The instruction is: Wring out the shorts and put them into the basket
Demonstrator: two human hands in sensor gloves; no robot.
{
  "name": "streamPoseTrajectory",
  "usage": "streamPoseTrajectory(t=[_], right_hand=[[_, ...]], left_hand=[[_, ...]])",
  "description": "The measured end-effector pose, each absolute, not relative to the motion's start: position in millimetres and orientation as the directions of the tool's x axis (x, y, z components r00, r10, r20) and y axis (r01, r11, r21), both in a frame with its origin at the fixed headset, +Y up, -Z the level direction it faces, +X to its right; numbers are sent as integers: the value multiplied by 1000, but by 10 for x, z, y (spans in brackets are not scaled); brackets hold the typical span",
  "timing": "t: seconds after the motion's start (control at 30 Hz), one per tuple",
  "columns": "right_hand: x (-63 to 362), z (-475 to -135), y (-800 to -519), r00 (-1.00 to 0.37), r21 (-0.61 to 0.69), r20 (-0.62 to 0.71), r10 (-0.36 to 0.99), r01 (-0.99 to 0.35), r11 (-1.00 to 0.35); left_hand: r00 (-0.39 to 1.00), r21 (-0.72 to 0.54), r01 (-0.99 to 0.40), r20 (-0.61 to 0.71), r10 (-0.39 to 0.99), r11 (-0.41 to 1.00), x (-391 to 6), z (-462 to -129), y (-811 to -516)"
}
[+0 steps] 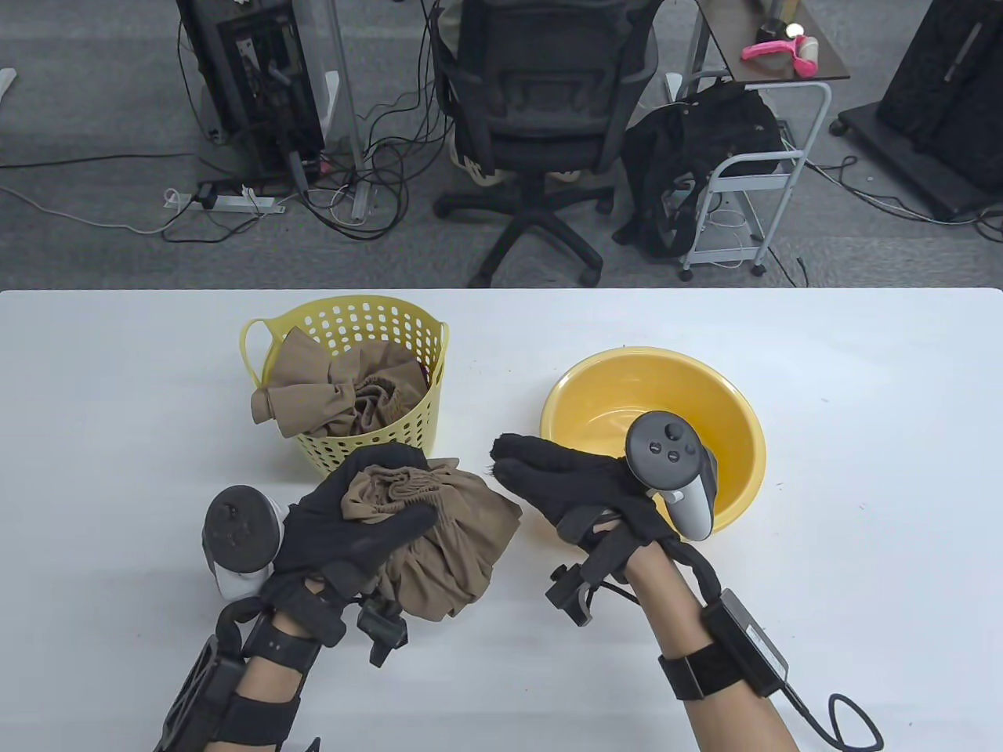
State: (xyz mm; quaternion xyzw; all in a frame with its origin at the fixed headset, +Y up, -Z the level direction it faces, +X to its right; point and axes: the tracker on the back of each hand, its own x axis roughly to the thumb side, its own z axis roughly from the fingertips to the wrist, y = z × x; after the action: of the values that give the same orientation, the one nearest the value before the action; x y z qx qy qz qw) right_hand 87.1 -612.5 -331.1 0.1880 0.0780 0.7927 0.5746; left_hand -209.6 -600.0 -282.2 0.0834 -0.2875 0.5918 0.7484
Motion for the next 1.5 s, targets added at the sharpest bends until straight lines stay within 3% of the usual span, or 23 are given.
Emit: streamPoseTrajectory(t=[0.4,0.6,0.87,1.5], right_hand=[[702,-3344,-6404,-95,614,-3,995,-786,-73],[543,-3274,-6479,28,756,-112,993,-646,103],[358,-3151,-6554,108,889,-222,969,-386,247],[360,-3133,-6548,34,919,-94,995,-383,100]], left_hand=[[-182,-426,-899,574,799,101,-2017,-2833,-5870],[-286,-501,-864,558,779,42,-1960,-2871,-5871],[-308,-527,-849,541,782,30,-1913,-2902,-5938],[-206,-500,-859,533,820,109,-1869,-2913,-6002]])
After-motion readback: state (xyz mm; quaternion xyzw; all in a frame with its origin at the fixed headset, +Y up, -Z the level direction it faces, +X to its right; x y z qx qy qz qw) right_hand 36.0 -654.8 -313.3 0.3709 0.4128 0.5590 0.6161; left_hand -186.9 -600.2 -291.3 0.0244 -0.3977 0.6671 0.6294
